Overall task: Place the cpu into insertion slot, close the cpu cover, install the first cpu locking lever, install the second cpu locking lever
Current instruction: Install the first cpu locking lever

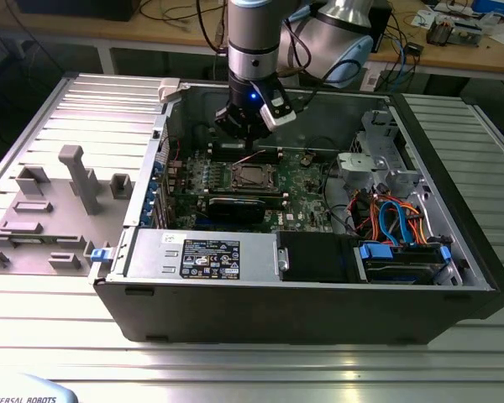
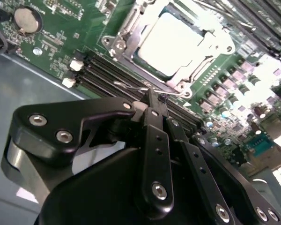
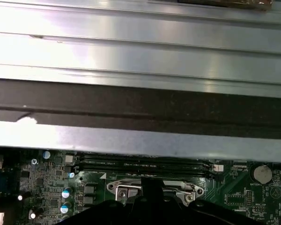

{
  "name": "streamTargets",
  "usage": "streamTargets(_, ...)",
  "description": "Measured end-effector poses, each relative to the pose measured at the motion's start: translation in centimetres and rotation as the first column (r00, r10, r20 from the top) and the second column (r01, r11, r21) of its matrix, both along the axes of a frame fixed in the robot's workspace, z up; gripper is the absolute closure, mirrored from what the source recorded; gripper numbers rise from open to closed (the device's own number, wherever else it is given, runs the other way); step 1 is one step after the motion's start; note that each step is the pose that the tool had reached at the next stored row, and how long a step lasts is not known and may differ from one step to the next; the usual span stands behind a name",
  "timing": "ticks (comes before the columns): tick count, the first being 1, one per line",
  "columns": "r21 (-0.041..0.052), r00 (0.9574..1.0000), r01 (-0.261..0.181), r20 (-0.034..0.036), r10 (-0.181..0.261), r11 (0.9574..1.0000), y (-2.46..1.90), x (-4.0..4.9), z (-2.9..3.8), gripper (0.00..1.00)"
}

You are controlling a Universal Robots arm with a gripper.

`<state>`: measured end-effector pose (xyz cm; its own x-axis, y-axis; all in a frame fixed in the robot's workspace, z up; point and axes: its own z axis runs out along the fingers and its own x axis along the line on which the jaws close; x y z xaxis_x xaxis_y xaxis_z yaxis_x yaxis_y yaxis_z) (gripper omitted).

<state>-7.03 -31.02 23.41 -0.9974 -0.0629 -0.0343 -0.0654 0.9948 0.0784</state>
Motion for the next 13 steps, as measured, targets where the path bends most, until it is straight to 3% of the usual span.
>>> streamTargets(4,0.0000,1.0000,-0.002,-0.0005,0.002,1.0000,0.29,0.58,-0.17,0.89)
streamTargets(13,-0.0001,1.0000,-0.002,-0.0005,0.002,1.0000,0.33,1.59,-0.90,0.89)
